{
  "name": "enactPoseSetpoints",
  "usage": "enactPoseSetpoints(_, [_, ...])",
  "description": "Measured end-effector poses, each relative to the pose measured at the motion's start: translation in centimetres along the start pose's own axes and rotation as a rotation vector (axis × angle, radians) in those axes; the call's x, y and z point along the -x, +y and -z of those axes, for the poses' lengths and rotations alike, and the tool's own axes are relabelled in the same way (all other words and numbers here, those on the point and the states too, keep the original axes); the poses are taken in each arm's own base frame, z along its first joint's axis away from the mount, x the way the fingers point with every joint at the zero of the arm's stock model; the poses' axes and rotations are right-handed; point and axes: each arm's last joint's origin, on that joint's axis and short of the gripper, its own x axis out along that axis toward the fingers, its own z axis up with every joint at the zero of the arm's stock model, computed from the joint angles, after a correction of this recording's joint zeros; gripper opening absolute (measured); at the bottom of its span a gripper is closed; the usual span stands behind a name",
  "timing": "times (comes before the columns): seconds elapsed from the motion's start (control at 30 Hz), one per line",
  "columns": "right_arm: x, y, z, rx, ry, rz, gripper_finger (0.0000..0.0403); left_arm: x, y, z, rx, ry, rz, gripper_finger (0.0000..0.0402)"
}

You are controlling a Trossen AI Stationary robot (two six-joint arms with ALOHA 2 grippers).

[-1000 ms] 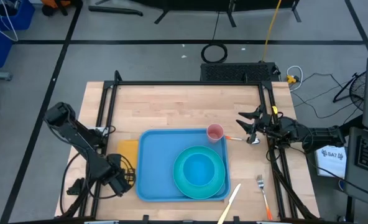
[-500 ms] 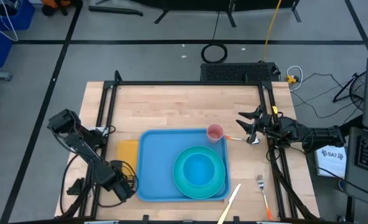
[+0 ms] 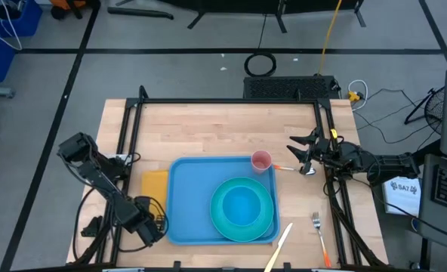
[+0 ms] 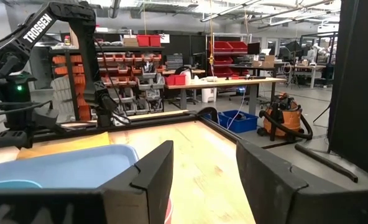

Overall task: Set up tray
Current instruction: Put the yellow napkin on the blue serving tray to the left of the blue plate

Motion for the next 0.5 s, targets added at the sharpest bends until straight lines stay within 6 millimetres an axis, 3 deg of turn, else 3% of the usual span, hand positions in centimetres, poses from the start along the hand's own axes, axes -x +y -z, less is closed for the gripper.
enactPoseSetpoints(0.23, [0.0, 0.0, 0.0, 0.0, 0.0, 0.0, 0.0167, -0.13, 0.42, 0.35, -0.02, -0.011, 0.003, 0.018])
enactPoseSetpoints(0.5, [0.0, 0.0, 0.0, -0.001, 0.0, 0.0, 0.0167, 0.29, 0.04, 0.98, -0.093, -0.087, 0.186, 0.0177])
